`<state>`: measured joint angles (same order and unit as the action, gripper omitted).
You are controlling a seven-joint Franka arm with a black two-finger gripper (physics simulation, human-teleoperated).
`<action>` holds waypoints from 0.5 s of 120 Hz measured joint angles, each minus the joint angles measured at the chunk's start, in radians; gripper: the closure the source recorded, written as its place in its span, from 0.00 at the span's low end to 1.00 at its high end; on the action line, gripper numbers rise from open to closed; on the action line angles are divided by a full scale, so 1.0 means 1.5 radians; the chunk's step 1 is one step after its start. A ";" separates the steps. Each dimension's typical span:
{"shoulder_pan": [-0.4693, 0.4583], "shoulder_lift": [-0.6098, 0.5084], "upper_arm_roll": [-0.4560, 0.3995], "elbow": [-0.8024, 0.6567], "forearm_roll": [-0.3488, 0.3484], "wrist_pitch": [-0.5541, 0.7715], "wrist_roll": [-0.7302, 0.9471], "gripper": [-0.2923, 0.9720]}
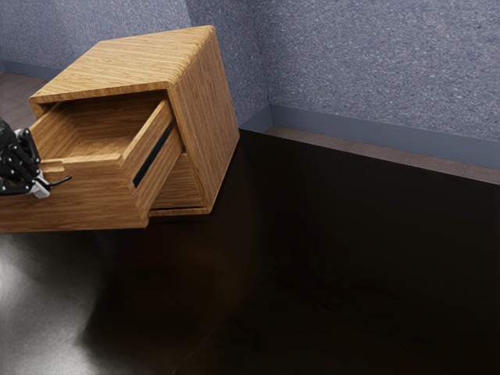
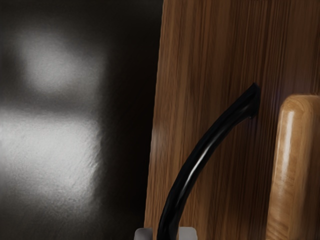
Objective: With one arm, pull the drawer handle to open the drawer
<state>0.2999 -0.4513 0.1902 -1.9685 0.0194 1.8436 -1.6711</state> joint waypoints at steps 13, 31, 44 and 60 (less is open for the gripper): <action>0.000 -0.001 -0.001 -0.001 0.000 0.000 0.000 0.85; -0.001 -0.003 -0.002 -0.001 0.005 0.001 0.000 0.85; -0.002 -0.005 -0.002 -0.001 0.007 0.002 0.000 0.84; -0.003 -0.013 -0.007 -0.001 0.009 0.004 0.001 0.83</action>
<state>0.2949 -0.4714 0.1797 -1.9707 0.0332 1.8494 -1.6699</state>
